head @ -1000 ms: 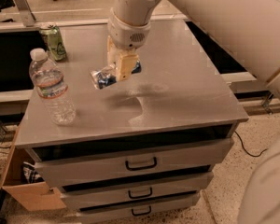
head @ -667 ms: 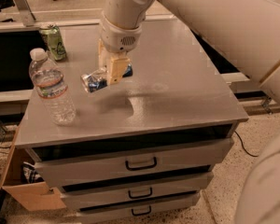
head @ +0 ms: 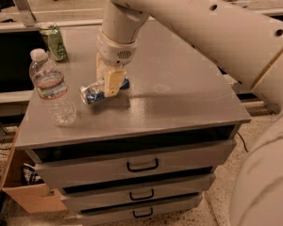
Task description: Move redbull can near water bottle
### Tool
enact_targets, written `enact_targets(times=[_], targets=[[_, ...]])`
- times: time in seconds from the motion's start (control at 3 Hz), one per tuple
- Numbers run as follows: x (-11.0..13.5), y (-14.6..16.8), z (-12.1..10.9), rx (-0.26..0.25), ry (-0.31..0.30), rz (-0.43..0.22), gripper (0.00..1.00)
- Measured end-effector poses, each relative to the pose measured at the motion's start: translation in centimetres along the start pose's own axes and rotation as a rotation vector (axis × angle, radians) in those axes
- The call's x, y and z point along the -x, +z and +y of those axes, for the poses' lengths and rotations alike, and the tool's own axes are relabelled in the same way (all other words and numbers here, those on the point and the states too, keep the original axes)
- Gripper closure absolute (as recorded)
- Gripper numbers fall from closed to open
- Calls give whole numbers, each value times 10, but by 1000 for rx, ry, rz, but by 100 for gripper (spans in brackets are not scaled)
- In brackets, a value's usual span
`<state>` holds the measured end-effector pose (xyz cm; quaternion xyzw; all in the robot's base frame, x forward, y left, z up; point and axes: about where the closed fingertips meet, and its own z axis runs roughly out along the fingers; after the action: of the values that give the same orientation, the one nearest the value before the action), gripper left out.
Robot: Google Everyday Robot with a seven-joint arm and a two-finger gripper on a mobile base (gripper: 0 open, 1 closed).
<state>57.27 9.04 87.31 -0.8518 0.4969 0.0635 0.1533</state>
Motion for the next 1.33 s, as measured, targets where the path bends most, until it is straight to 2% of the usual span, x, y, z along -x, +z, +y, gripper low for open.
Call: enact_targets(times=[0.33,0.67,1.33], targets=[[-8,12,2,19,8,-4,83],[-7,20,3,39,6,-19,58],[-5,21,4,45,3,-25,12]])
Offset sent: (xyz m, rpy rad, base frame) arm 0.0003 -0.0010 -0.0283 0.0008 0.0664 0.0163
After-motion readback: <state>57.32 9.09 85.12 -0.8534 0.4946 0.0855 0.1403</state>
